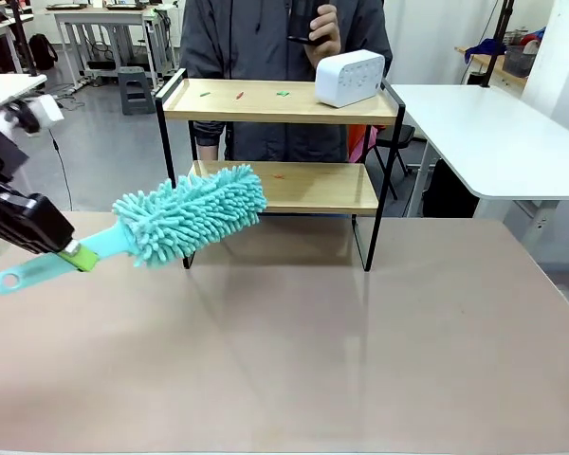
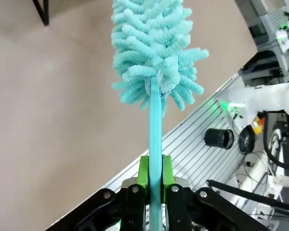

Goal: Clean the shelf.
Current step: Clean the specific tier of the Shelf with the Duster once objects are removed, then clean the remaining tier of the Shelf with the Duster once objects are removed.

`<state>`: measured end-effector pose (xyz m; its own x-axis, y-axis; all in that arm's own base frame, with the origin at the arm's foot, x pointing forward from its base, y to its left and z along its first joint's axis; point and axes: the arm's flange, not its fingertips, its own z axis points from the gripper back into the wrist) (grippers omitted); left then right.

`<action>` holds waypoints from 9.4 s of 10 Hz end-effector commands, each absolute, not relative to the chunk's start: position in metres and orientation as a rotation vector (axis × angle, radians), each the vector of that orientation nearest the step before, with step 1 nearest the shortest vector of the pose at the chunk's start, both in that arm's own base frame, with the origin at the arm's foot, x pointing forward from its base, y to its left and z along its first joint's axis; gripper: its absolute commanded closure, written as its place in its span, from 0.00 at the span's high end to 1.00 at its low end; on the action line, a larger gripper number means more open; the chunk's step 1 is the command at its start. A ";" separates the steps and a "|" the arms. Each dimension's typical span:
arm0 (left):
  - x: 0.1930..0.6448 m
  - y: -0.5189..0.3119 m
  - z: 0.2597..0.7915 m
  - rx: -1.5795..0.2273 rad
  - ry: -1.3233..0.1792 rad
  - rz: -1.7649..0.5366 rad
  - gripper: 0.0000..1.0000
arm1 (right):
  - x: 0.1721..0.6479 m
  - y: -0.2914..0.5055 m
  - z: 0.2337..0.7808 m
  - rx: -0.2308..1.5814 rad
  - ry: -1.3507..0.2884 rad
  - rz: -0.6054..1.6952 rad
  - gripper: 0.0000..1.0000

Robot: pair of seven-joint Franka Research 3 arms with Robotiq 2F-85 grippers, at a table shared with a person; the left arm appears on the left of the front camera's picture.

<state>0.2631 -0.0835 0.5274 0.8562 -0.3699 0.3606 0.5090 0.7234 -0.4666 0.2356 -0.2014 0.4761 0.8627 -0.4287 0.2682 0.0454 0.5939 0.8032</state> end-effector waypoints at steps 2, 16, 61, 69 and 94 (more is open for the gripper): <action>0.249 -0.069 0.545 -0.599 -0.305 -0.507 0.12 | 0.237 -0.201 0.477 0.917 -0.493 -0.268 1.00; 0.357 -0.190 0.509 -0.290 -0.514 -0.044 0.12 | 0.237 -0.201 0.477 0.917 -0.493 -0.268 1.00; 0.239 0.169 0.524 -0.892 -0.633 0.006 0.12 | 0.237 -0.201 0.477 0.917 -0.493 -0.268 1.00; 0.254 0.155 0.553 -0.815 -0.618 0.111 0.12 | 0.237 -0.201 0.477 0.917 -0.493 -0.268 1.00; 0.428 -0.188 0.665 -0.455 -0.428 -0.069 0.12 | 0.237 -0.201 0.477 0.917 -0.493 -0.268 1.00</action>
<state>0.4263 -0.1866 0.6618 0.9079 0.0512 0.4161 0.1299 0.9093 -0.3953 0.2348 -0.2013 0.4760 0.8644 -0.4272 0.2651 0.0471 0.5938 0.8032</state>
